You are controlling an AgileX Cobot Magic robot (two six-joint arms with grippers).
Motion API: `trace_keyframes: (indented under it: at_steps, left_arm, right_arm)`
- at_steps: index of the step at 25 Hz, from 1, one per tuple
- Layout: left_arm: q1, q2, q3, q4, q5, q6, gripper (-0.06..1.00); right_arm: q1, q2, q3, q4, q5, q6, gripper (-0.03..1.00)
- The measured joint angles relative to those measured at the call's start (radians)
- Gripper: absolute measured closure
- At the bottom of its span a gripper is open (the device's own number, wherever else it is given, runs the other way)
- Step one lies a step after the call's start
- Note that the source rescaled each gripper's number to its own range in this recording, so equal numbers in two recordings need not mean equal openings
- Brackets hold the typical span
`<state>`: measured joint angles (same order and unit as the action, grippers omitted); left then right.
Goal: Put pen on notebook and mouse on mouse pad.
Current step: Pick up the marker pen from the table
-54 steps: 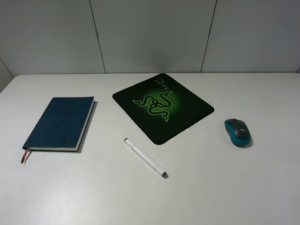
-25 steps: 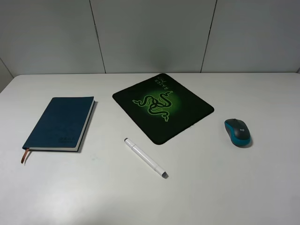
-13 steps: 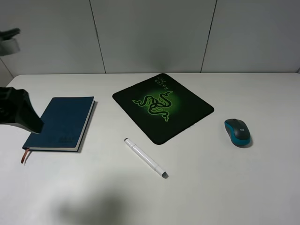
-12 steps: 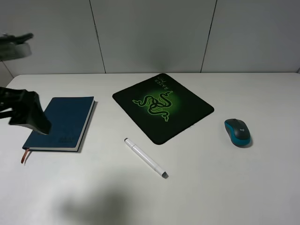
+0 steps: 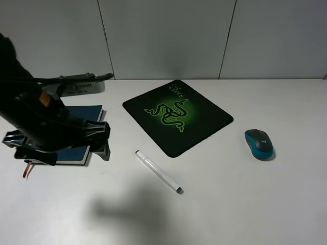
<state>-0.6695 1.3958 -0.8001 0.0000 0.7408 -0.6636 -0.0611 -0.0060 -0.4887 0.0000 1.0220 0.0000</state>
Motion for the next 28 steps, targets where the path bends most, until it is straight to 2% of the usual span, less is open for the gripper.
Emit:
trace_keyframes:
  at_steps: [5, 12, 19, 28]
  left_arm:
    - [-0.073, 0.126, -0.057, 0.000, -0.034, -0.076, -0.04]
    - [-0.144, 0.314, -0.211, 0.000, -0.059, -0.174, -0.04]
    - [-0.173, 0.426, -0.280, -0.022, -0.077, -0.262, -0.04]
    - [-0.178, 0.509, -0.321, -0.049, -0.077, -0.301, -0.04]
  right_arm:
    - [0.000, 0.000, 0.000, 0.000, 0.000, 0.000, -0.03]
    - [0.000, 0.000, 0.000, 0.000, 0.000, 0.000, -0.03]
    - [0.000, 0.000, 0.000, 0.000, 0.000, 0.000, -0.03]
    - [0.000, 0.000, 0.000, 0.000, 0.000, 0.000, -0.03]
